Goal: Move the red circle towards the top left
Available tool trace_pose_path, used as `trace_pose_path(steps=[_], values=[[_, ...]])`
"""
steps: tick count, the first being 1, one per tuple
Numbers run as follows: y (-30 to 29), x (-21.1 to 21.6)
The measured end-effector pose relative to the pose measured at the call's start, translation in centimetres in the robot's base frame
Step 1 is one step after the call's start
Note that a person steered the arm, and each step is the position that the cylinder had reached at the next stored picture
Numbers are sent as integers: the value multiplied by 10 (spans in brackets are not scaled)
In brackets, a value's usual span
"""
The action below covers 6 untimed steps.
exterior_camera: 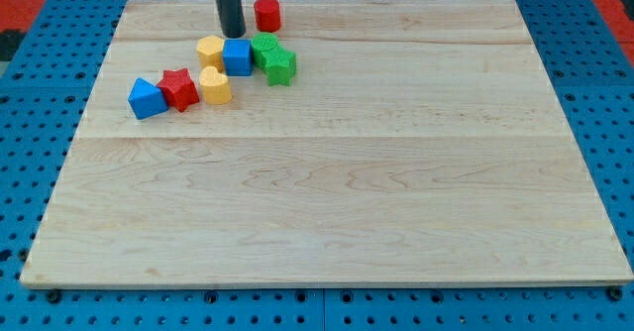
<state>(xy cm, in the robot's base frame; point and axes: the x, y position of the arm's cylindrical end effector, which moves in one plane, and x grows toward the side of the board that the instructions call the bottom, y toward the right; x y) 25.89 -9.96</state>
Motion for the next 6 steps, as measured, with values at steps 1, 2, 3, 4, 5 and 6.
trace_pose_path(steps=[1,2,3,4,5,6], values=[[57,3],[72,-3],[72,-32],[31,-42],[-27,-25],[-52,-24]])
